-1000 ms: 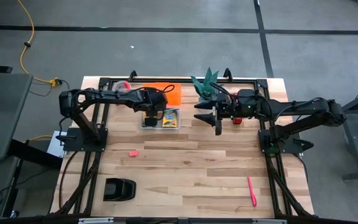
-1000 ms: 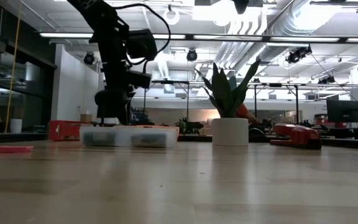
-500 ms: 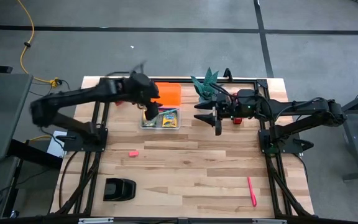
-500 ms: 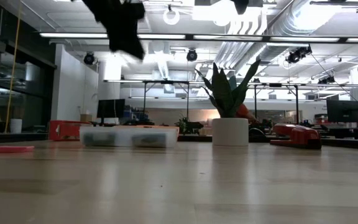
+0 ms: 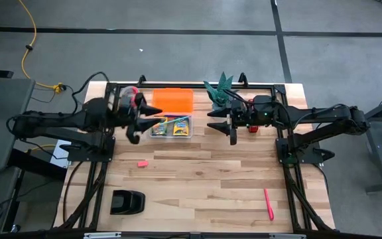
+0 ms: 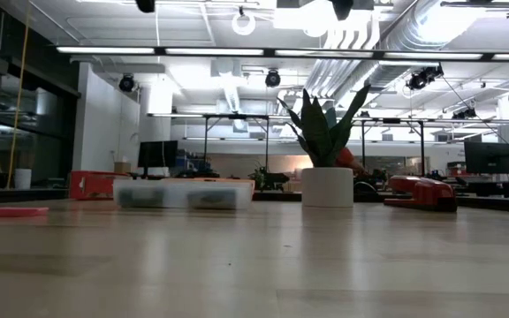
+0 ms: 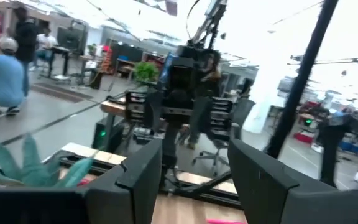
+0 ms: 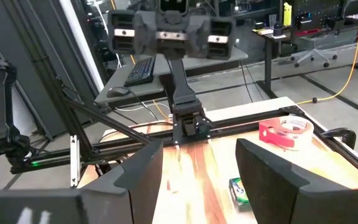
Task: Pack school essentials
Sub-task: Put the pink pen into the orange supply box
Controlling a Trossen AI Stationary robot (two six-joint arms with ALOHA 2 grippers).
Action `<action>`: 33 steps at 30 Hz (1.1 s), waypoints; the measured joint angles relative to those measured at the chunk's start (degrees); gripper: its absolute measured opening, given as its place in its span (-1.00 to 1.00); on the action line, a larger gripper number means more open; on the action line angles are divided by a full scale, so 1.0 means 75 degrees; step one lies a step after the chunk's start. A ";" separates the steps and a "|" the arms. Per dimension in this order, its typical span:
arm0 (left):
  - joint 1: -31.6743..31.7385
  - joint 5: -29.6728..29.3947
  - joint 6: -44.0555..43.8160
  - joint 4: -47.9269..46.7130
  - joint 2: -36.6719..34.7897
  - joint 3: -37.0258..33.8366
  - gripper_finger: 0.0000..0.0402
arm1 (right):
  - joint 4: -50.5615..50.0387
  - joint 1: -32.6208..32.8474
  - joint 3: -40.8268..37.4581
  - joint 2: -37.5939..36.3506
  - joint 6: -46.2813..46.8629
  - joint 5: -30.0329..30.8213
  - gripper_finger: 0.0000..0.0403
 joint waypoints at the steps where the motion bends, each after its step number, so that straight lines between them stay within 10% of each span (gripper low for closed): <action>1: -0.0095 -0.0014 -0.0003 -0.0004 -0.0147 -0.0104 -0.14 | 0.0017 0.0000 0.0000 0.0000 -0.0032 0.0000 -0.02; 25: -0.0322 0.0090 -0.0005 -0.0058 -0.0532 -0.0354 -0.14 | 0.0447 0.0000 0.0000 0.0000 0.0093 0.0002 -0.02; 33: -0.0321 0.0029 -0.0119 -0.0063 -0.0527 -0.0354 -0.14 | -0.2150 0.0330 0.0019 0.0216 0.3409 -0.0549 -0.02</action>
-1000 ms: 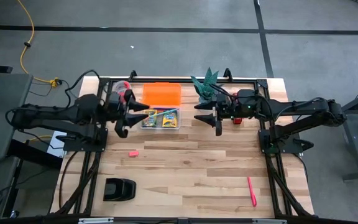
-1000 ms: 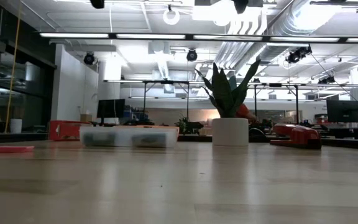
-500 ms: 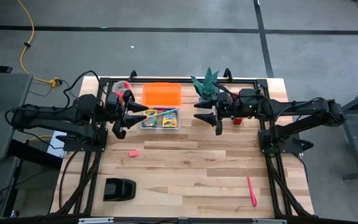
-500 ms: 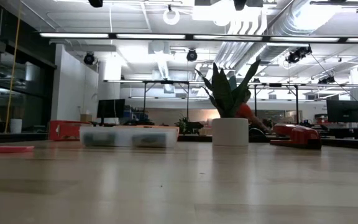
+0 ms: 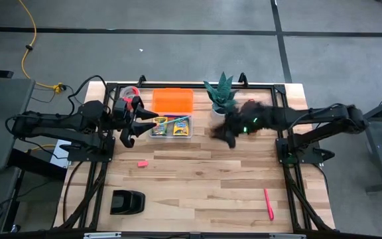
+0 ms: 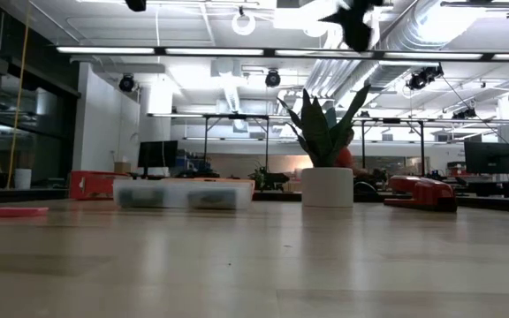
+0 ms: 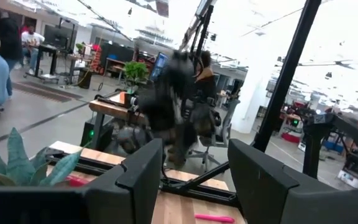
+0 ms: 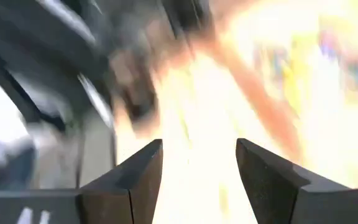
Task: Pack school essentials
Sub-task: Put the pink pen into the orange supply box
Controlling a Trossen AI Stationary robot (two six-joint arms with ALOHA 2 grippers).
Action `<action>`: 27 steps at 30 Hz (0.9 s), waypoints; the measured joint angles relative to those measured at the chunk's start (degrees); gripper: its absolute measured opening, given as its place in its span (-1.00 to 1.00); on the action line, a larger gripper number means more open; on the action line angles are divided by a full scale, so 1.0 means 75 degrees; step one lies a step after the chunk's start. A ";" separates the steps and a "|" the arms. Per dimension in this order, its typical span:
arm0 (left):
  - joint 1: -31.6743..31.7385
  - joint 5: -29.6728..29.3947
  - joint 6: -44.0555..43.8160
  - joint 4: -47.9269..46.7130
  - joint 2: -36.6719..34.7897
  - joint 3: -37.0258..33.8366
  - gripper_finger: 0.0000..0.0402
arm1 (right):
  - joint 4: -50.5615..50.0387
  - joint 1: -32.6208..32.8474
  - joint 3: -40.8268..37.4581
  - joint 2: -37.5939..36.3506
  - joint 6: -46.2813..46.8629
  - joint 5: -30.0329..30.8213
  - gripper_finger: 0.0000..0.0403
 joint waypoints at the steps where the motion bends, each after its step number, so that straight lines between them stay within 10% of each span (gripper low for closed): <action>1: 0.0000 -0.0021 -0.0107 -0.0007 0.0001 0.0000 -0.14 | -0.0845 0.0207 -0.0005 0.0039 0.0346 -0.0078 -0.02; 10: 0.0004 -0.0224 -0.0286 -0.0164 0.0036 0.0000 -0.14 | -0.5730 0.2958 -0.0139 0.1008 0.5034 -0.0386 -0.02; 15: 0.0004 -0.0224 -0.0286 -0.0231 0.0036 0.0000 -0.14 | -0.4283 0.4514 -0.1236 0.1220 0.7313 -0.1520 -0.02; 27: 0.0004 -0.0224 -0.0286 -0.0250 0.0036 0.0000 -0.14 | -0.1802 0.6482 -0.2945 0.1224 1.2036 -0.1371 -0.02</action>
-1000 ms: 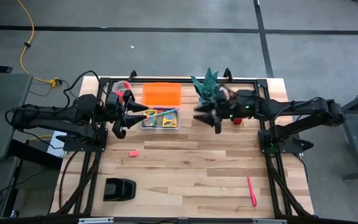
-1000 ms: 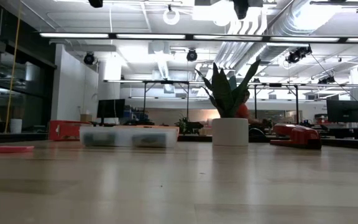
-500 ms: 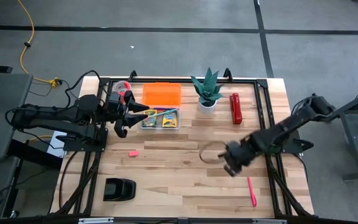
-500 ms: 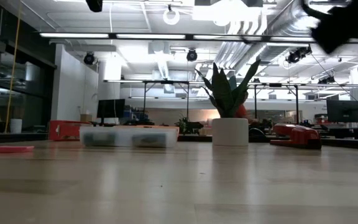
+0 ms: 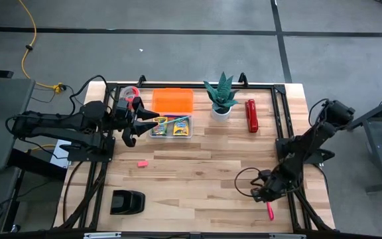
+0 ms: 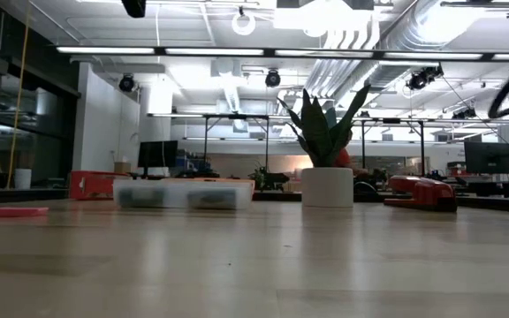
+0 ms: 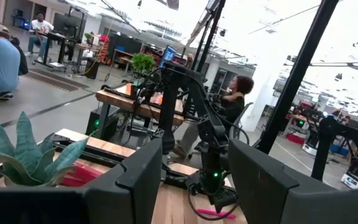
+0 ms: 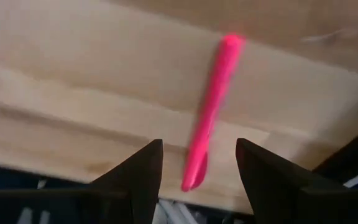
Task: Pack school essentials
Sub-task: Put the pink pen into the orange supply box
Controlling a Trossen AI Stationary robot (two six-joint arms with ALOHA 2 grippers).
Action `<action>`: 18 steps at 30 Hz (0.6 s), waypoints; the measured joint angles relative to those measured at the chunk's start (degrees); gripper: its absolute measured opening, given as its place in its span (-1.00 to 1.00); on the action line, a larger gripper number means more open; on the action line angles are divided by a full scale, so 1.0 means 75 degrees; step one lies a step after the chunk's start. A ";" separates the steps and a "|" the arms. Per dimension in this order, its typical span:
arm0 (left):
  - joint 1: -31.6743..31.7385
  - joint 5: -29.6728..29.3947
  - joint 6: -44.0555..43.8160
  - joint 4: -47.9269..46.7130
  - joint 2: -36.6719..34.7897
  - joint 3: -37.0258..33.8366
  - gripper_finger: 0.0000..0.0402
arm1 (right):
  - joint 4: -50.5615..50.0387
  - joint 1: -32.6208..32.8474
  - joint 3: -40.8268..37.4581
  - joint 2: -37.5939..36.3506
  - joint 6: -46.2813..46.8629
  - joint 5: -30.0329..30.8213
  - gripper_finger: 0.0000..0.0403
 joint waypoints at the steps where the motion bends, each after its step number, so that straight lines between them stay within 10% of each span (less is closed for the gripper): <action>1: 0.0000 0.0000 0.0003 -0.0001 0.0000 0.0000 -0.14 | -0.0111 0.0056 0.0000 0.0000 0.0132 0.0053 -0.02; 18: 0.0000 -0.0062 0.0001 -0.0001 0.0000 0.0000 -0.14 | -0.0301 0.0150 0.0112 0.1009 0.0373 0.0363 -0.03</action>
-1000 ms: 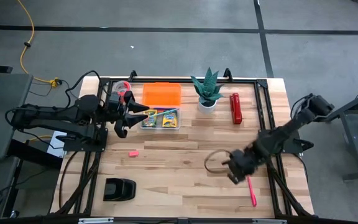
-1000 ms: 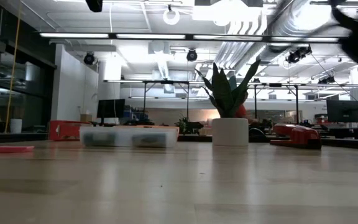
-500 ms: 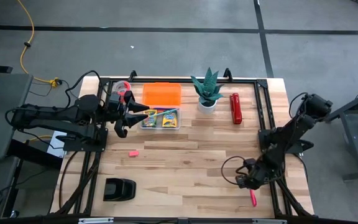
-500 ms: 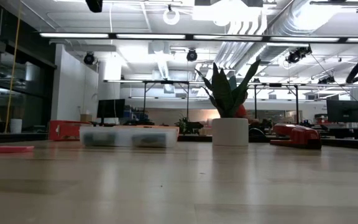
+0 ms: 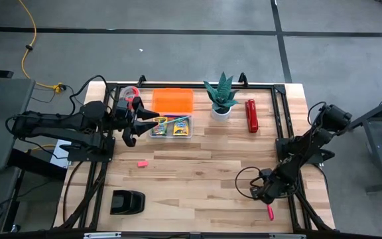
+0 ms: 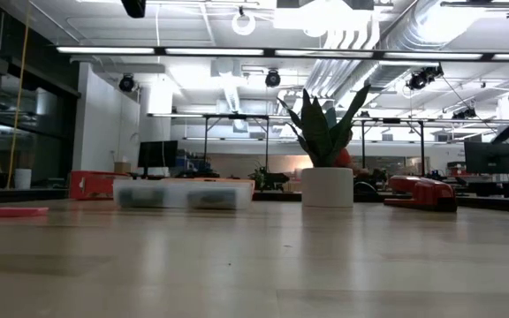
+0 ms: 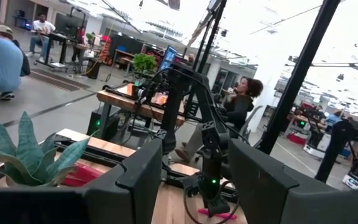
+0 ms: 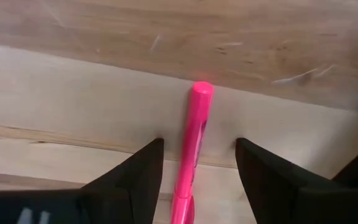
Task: Pack school essentials
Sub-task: Put the pink pen into the orange supply box
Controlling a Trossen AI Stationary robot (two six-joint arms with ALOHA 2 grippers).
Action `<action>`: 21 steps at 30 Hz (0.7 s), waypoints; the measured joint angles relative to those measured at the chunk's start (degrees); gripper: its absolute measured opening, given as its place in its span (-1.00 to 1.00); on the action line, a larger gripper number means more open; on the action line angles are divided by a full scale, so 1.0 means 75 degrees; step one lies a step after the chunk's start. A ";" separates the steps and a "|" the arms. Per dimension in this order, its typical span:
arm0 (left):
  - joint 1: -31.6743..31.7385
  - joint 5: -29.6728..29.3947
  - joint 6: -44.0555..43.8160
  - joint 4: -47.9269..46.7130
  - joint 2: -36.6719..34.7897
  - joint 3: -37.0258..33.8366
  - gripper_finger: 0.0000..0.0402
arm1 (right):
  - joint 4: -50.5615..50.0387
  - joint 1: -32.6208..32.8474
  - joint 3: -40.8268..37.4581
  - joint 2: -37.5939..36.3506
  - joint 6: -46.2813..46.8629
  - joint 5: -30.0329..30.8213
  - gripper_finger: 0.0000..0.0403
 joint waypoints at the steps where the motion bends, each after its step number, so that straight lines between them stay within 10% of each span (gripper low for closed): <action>1: 0.0000 -0.0057 0.0001 0.0000 0.0000 0.0000 -0.14 | -0.0022 0.0000 0.0014 0.0005 -0.0003 0.0012 -0.04; 13: 0.0003 -0.0145 0.0001 -0.0026 0.0000 0.0000 -0.14 | -0.0052 0.0006 0.0008 0.0031 -0.0170 -0.0037 -0.93; 21: 0.0003 -0.0144 0.0001 -0.0029 0.0000 0.0000 -0.14 | -0.0029 0.0017 -0.0004 -0.0022 -0.0315 0.0084 -0.89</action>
